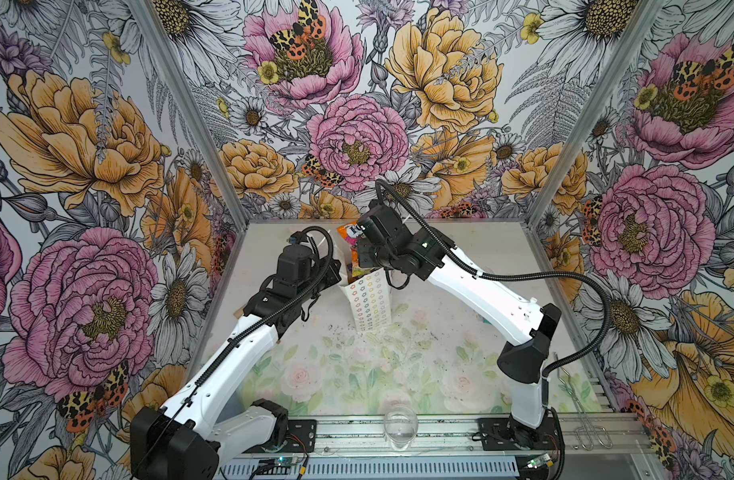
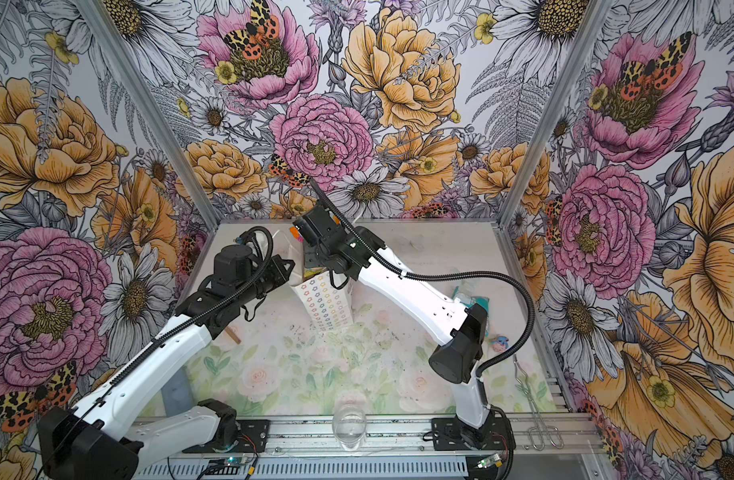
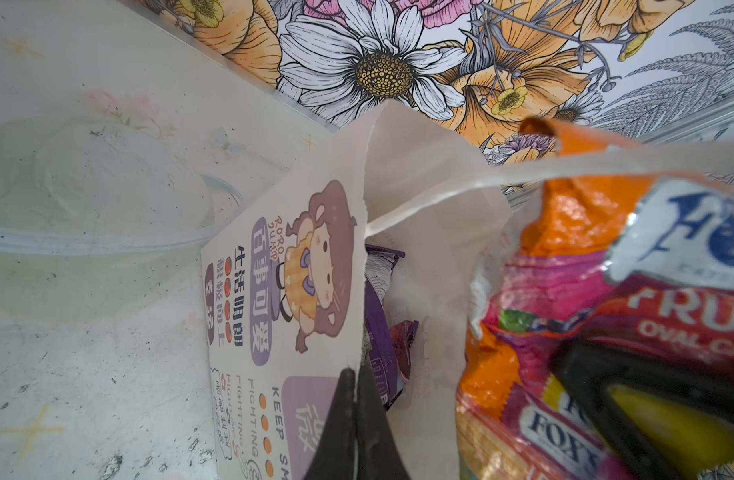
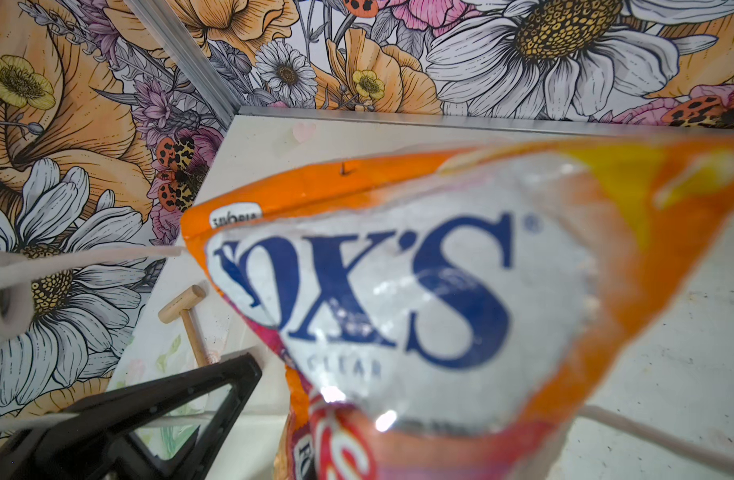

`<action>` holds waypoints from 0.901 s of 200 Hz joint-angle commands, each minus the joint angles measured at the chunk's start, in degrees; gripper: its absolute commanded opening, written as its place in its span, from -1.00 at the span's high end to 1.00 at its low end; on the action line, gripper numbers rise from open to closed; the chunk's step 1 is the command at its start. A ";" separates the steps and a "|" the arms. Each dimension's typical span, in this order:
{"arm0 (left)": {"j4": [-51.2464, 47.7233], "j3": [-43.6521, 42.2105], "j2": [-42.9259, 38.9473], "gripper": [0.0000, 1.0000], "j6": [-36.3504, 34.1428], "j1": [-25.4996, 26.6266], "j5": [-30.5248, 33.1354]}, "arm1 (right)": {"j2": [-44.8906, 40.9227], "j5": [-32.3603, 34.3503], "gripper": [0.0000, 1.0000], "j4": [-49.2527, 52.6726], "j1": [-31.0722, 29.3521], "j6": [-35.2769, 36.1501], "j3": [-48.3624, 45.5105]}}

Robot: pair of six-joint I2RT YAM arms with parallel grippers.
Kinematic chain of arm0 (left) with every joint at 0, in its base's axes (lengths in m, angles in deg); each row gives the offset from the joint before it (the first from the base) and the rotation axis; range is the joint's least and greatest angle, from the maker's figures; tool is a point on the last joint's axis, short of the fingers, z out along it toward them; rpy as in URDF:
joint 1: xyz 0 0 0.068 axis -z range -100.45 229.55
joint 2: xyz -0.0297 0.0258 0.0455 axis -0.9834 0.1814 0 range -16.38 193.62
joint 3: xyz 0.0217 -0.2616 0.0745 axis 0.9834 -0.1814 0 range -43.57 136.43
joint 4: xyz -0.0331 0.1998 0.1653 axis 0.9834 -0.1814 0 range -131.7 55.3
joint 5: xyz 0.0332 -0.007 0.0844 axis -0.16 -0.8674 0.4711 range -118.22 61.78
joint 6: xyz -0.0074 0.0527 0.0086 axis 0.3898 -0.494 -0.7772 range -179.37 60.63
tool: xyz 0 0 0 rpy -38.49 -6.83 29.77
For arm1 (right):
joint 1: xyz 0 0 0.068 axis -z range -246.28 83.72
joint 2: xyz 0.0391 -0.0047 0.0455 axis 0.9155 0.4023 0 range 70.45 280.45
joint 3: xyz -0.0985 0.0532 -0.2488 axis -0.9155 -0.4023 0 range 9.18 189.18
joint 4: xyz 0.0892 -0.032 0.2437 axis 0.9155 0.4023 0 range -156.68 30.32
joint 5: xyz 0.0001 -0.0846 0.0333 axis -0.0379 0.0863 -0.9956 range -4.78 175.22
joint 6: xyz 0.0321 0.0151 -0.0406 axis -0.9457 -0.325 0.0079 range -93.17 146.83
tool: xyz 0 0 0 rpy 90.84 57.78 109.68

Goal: Place the snacks into the paper bag
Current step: 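Lower the orange Fox's packet into the bag held by the left gripper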

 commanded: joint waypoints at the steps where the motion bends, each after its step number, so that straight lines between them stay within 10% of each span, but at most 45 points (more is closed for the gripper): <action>1: 3.29 -0.42 -1.01 1.00 0.45 0.50 1.63 | -2.55 -0.15 1.00 -0.62 -0.42 -1.20 -0.72; 180: 4.22 -0.72 -0.53 1.00 0.89 1.48 2.54 | -1.73 -4.24 0.60 1.27 -0.37 -2.43 -0.92</action>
